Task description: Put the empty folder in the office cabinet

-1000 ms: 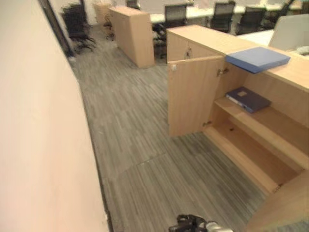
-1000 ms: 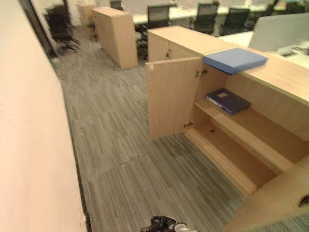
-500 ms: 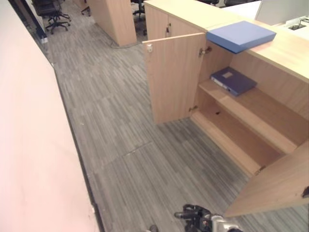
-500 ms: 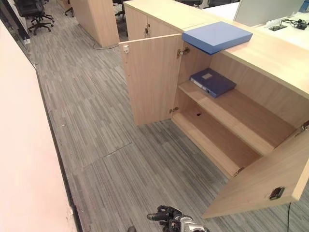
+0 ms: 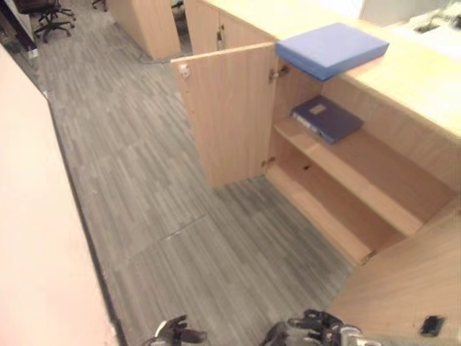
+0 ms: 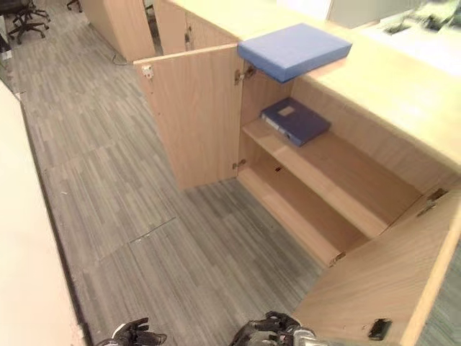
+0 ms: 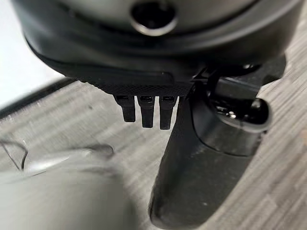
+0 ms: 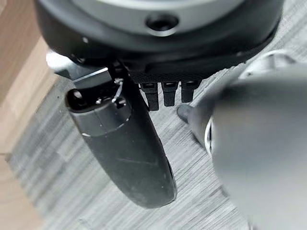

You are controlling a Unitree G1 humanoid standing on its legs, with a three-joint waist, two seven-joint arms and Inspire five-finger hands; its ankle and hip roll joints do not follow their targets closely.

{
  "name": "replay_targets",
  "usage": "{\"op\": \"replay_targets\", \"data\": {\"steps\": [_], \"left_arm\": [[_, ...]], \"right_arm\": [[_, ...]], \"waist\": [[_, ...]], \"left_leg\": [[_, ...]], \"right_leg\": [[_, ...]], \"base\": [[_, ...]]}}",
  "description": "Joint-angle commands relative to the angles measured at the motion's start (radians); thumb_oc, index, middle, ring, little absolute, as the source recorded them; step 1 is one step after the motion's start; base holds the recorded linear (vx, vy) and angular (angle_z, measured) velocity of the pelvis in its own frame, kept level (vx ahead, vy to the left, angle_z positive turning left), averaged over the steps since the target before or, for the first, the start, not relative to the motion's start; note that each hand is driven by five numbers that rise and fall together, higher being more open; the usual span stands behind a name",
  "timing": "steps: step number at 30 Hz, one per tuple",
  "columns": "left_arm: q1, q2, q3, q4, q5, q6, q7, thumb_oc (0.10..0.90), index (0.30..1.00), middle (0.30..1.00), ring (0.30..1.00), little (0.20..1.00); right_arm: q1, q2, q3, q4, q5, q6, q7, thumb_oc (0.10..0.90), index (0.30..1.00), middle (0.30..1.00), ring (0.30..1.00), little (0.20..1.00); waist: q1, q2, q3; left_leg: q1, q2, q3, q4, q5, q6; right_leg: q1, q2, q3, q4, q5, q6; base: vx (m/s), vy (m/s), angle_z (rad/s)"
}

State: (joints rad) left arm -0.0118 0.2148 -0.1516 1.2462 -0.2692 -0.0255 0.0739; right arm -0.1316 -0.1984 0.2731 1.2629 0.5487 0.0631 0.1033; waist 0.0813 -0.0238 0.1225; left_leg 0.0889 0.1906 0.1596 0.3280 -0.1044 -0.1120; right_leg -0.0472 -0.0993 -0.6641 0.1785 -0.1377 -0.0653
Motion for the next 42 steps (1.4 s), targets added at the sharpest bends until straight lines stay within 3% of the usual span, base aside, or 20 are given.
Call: {"op": "replay_targets", "data": {"steps": [1,3,6,7,8,10,11,18,21,23,26,28,29,30,32,34,36,37,39,42], "left_arm": [[-0.003,0.004,-0.002,-0.009,-0.032,-0.001,0.006,0.8,0.9,0.9,0.9,0.9],[0.014,0.0,0.022,0.004,-0.044,0.0,0.006,0.8,0.9,0.9,0.9,0.9],[0.021,-0.001,0.037,0.003,-0.07,-0.006,0.012,0.8,0.9,0.9,0.9,0.9],[0.028,-0.003,0.049,0.0,-0.095,-0.015,0.019,0.8,0.9,0.9,0.9,0.9],[0.029,-0.003,0.049,0.0,-0.095,-0.015,0.019,0.8,0.9,0.9,0.9,0.9],[0.033,-0.005,0.056,-0.005,-0.113,-0.024,0.03,0.8,0.9,0.9,0.9,0.9],[0.036,-0.008,0.055,-0.008,-0.132,-0.033,0.04,0.8,0.9,0.9,0.9,0.9],[0.03,-0.023,0.061,0.006,-0.158,-0.048,0.05,0.8,0.9,0.9,0.9,0.9],[0.042,-0.039,0.072,0.042,-0.153,-0.05,0.047,0.8,0.9,0.9,0.9,0.9],[0.043,-0.034,0.066,0.064,-0.134,-0.048,0.041,0.8,0.9,0.9,0.9,0.9],[0.015,-0.005,0.061,0.059,-0.108,-0.048,0.034,0.8,0.9,0.9,0.9,0.9],[0.011,0.016,0.07,0.04,-0.1,-0.048,0.034,0.8,0.9,0.9,0.9,0.9],[0.014,0.027,0.07,0.039,-0.084,-0.045,0.035,0.8,0.9,0.9,0.9,0.9],[0.017,0.032,0.071,0.04,-0.072,-0.043,0.032,0.8,0.9,0.9,0.9,0.9],[0.029,0.043,0.074,0.045,-0.054,-0.04,0.027,0.8,0.9,0.9,0.9,0.9],[0.045,0.039,0.081,0.054,-0.05,-0.036,0.02,0.8,0.9,0.9,0.9,0.9],[0.053,0.034,0.088,0.058,-0.058,-0.034,0.017,0.8,0.9,0.9,0.9,0.9],[0.062,0.027,0.089,0.062,-0.059,-0.034,0.013,0.8,0.9,0.9,0.9,0.9],[0.069,0.018,0.087,0.073,-0.061,-0.035,0.005,0.8,0.9,0.9,0.9,0.9],[0.073,0.019,0.072,0.084,-0.005,-0.034,-0.009,0.8,0.9,0.9,0.9,0.9]], "right_arm": [[-0.046,-0.027,-0.036,0.053,-0.03,-0.017,-0.005,0.8,0.9,0.9,0.9,0.9],[-0.032,-0.024,-0.057,0.061,-0.015,-0.015,-0.005,0.8,0.9,0.9,0.9,0.9],[-0.026,-0.028,-0.067,0.063,-0.003,-0.017,-0.006,0.8,0.9,0.9,0.9,0.9],[-0.021,-0.029,-0.069,0.067,0.003,-0.018,-0.004,0.8,0.9,0.9,0.9,0.9],[-0.021,-0.029,-0.069,0.067,0.003,-0.018,-0.004,0.8,0.9,0.9,0.9,0.9],[-0.016,-0.026,-0.072,0.066,0.01,-0.021,-0.006,0.8,0.9,0.9,0.9,0.9],[-0.015,-0.028,-0.08,0.068,0.014,-0.025,-0.008,0.8,0.9,0.9,0.9,0.9],[-0.01,-0.037,-0.097,0.073,0.007,-0.028,-0.012,0.8,0.9,0.9,0.9,0.9],[-0.004,-0.037,-0.139,0.092,0.011,-0.026,-0.007,0.8,0.9,0.9,0.9,0.9],[0.027,-0.028,-0.186,0.102,0.034,-0.027,-0.005,0.8,0.9,0.9,0.9,0.9],[0.059,-0.014,-0.243,0.103,0.082,-0.019,0.012,0.8,0.9,0.9,0.9,0.9],[0.04,-0.014,-0.241,0.09,0.081,-0.024,0.01,0.8,0.9,0.9,0.9,0.9],[0.024,-0.013,-0.229,0.08,0.067,-0.026,0.01,0.8,0.9,0.9,0.9,0.9],[0.02,-0.013,-0.225,0.073,0.064,-0.027,0.011,0.8,0.9,0.9,0.9,0.9],[0.014,-0.012,-0.211,0.064,0.075,-0.032,0.012,0.8,0.9,0.9,0.9,0.9],[0.004,-0.003,-0.186,0.063,0.065,-0.035,0.017,0.8,0.9,0.9,0.9,0.9],[-0.009,0.0,-0.161,0.06,0.061,-0.037,0.017,0.8,0.9,0.9,0.9,0.9],[-0.021,0.007,-0.132,0.054,0.067,-0.038,0.016,0.8,0.9,0.9,0.9,0.9],[-0.032,0.013,-0.102,0.043,0.08,-0.041,0.023,0.8,0.9,0.9,0.9,0.9],[-0.003,0.005,-0.097,0.044,0.07,-0.044,0.027,0.8,0.9,0.9,0.9,0.9]], "waist": [[0.02,-0.006,0.033],[0.031,-0.037,0.03],[0.037,-0.049,0.032],[0.045,-0.046,0.033],[0.046,-0.047,0.034],[0.052,-0.038,0.04],[0.059,-0.024,0.046],[0.056,0.015,0.042],[0.05,0.052,-0.003],[0.048,0.04,-0.022],[0.039,-0.007,-0.022],[0.052,-0.01,-0.019],[0.064,0.005,-0.02],[0.066,0.011,-0.016],[0.049,0.033,-0.009],[0.059,0.047,-0.011],[0.057,0.06,-0.004],[0.046,0.063,0.013],[0.029,0.052,0.041],[0.017,0.028,0.026]], "left_leg": [[-0.005,-0.011,0.022,0.046,0.121,0.03],[-0.056,-0.004,0.029,-0.013,0.059,0.046],[-0.097,-0.003,0.006,-0.073,0.046,0.041],[-0.118,0.002,-0.037,-0.194,0.078,0.024],[-0.113,0.001,-0.035,-0.201,0.082,0.024],[-0.135,0.023,-0.09,-0.3,0.166,0.005],[-0.17,0.042,-0.155,-0.394,0.241,-0.013],[-0.265,0.064,-0.283,-0.415,0.267,-0.044],[-0.232,0.069,-0.27,-0.415,0.267,-0.054],[-0.198,0.029,-0.217,-0.407,0.251,-0.041],[-0.292,-0.125,-0.18,-0.189,0.084,0.039],[-0.301,-0.163,-0.126,-0.173,0.036,0.087],[-0.269,-0.17,-0.097,-0.194,0.009,0.104],[-0.245,-0.179,-0.085,-0.21,0.005,0.118],[-0.184,-0.198,-0.077,-0.267,0.018,0.144],[-0.139,-0.208,-0.06,-0.327,0.028,0.146],[-0.103,-0.205,-0.051,-0.377,0.046,0.142],[-0.069,-0.211,-0.05,-0.412,0.059,0.139],[-0.04,-0.222,-0.054,-0.415,0.057,0.134],[-0.023,-0.236,-0.068,-0.415,0.034,0.125]], "right_leg": [[0.026,-0.017,0.049,-0.074,0.026,0.062],[0.073,-0.02,0.079,-0.123,0.035,0.074],[0.088,-0.03,0.107,-0.136,0.036,0.082],[0.099,-0.032,0.144,-0.137,0.032,0.084],[0.1,-0.032,0.145,-0.136,0.032,0.083],[0.117,-0.026,0.182,-0.136,0.027,0.086],[0.135,-0.024,0.22,-0.131,0.022,0.092],[0.163,-0.039,0.321,-0.121,0.014,0.108],[0.203,-0.073,0.366,-0.15,0.023,0.152],[0.239,-0.144,0.365,-0.193,0.073,0.194],[0.21,-0.29,0.359,-0.182,0.199,0.238],[0.145,-0.35,0.333,-0.137,0.312,0.246],[0.132,-0.379,0.277,-0.108,0.357,0.255],[0.131,-0.39,0.258,-0.082,0.367,0.252],[0.094,-0.326,0.3,0.013,0.283,0.208],[0.083,-0.25,0.245,0.002,0.197,0.19],[0.024,-0.169,0.245,0.003,0.141,0.17],[-0.03,-0.092,0.271,-0.027,0.131,0.168],[-0.103,-0.003,0.312,-0.111,0.177,0.169],[-0.054,0.021,0.31,-0.229,0.214,0.169]], "base": [[0.11,-0.083,-0.43],[0.1,-0.029,-0.62],[0.06,0.038,-0.44],[0.08,0.065,-0.45],[0.09,0.081,-0.39],[0.11,0.102,-0.55],[0.12,0.12,-0.74],[0.14,0.205,-0.61],[0.37,0.475,-1.05],[0.45,0.618,-1.42],[0.38,0.786,0.28],[0.24,0.643,-0.07],[0.23,0.491,-0.57],[0.29,0.536,-0.82],[0.2,0.359,-0.53],[0.14,0.159,-0.03],[0.09,0.044,-0.14],[0.1,-0.03,-0.51],[0.2,-0.12,-1.0],[0.32,-0.211,0.36]]}}
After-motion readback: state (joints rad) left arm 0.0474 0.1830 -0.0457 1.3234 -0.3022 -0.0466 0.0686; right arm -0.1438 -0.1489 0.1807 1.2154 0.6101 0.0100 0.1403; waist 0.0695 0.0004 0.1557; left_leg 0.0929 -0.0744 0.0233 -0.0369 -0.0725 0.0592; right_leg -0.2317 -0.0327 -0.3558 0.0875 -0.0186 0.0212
